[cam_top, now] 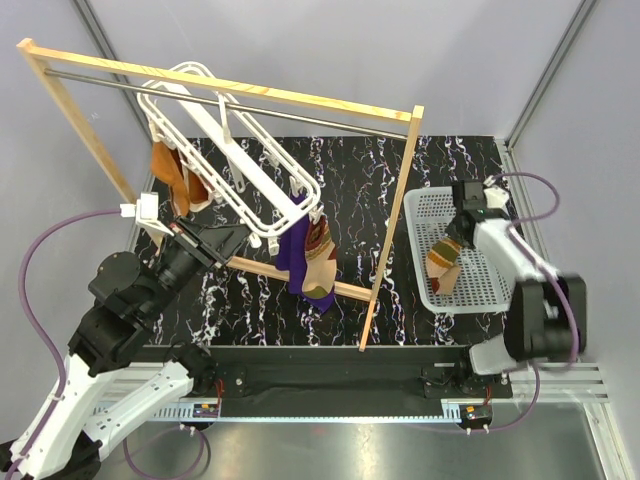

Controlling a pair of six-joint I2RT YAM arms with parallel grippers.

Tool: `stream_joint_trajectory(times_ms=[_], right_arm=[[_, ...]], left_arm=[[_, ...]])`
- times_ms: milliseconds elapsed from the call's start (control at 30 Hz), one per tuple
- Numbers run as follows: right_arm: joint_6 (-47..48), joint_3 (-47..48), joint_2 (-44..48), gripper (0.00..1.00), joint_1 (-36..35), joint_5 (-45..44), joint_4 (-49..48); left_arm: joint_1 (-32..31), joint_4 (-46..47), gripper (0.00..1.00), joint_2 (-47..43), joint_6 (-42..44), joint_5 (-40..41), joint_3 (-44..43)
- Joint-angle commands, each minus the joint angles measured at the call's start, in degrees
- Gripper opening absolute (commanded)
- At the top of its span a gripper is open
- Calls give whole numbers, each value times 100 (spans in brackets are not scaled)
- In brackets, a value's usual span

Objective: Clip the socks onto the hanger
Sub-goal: Pick up the sock from the bin.

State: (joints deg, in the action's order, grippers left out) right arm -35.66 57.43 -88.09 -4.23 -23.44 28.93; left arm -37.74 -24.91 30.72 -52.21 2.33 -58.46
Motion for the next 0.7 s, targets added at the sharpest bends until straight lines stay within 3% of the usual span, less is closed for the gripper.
stream_joint_trajectory(times_ms=[0, 233, 500, 600, 667], right_arm=[[42, -223, 1652, 0, 10, 347, 438], [305, -549, 4175, 0, -192, 2569, 1491], [-151, 110, 5056, 0, -1694, 3003, 2670], [-257, 242, 5390, 0, -1827, 3292, 2846], [-196, 173, 5478, 0, -1827, 3994, 2707]], left_arm=[[-6, 38, 0, 74, 0, -189, 62], [-14, 144, 0, 22, -53, -180, 141], [-14, 171, 0, 48, -79, -154, 106], [-6, 127, 0, 13, -88, -84, 98], [-14, 100, 0, 13, -88, -57, 89]])
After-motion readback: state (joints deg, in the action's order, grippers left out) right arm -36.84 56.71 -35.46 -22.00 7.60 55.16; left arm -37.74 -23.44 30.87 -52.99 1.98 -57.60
